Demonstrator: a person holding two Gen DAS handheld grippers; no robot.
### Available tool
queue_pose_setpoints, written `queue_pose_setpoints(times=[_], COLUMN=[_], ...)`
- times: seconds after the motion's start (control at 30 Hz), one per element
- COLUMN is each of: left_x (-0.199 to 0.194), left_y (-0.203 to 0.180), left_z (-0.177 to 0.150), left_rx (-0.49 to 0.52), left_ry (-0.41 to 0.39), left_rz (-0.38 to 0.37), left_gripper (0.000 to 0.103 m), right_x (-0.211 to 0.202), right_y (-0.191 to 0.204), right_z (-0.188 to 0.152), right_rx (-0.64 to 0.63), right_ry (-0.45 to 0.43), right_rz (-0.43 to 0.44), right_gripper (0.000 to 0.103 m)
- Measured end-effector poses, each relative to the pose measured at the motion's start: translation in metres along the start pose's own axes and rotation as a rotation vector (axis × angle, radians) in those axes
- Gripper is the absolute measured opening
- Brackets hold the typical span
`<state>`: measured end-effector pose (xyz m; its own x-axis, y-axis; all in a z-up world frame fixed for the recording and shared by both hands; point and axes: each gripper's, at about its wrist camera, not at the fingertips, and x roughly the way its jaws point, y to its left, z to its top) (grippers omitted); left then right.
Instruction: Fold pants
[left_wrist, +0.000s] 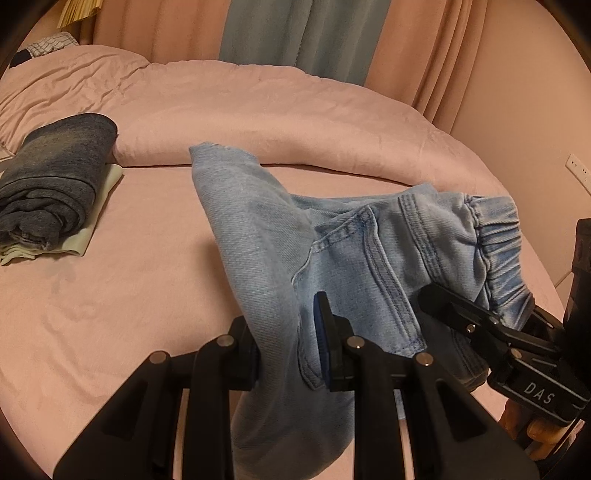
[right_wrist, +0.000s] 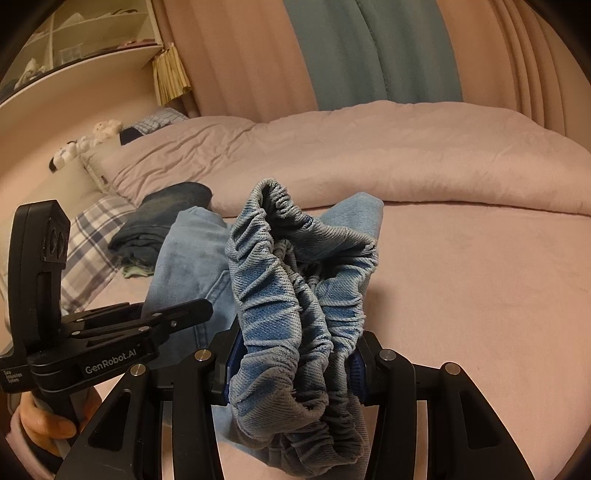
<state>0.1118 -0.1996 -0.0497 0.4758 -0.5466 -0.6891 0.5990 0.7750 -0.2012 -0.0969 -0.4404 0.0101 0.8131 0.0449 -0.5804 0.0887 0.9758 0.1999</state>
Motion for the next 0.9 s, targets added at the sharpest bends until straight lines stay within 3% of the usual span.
queue_pose_setpoints(times=[0.9], left_x=[0.050], left_y=[0.003], left_z=[0.002], left_rx=[0.019], left_ry=[0.067], left_rz=[0.043], left_gripper=[0.022], right_x=[0.039], right_y=[-0.018], right_z=[0.001], right_rx=[0.005], right_ry=[0.081], right_rz=[-0.038], right_gripper=[0.049])
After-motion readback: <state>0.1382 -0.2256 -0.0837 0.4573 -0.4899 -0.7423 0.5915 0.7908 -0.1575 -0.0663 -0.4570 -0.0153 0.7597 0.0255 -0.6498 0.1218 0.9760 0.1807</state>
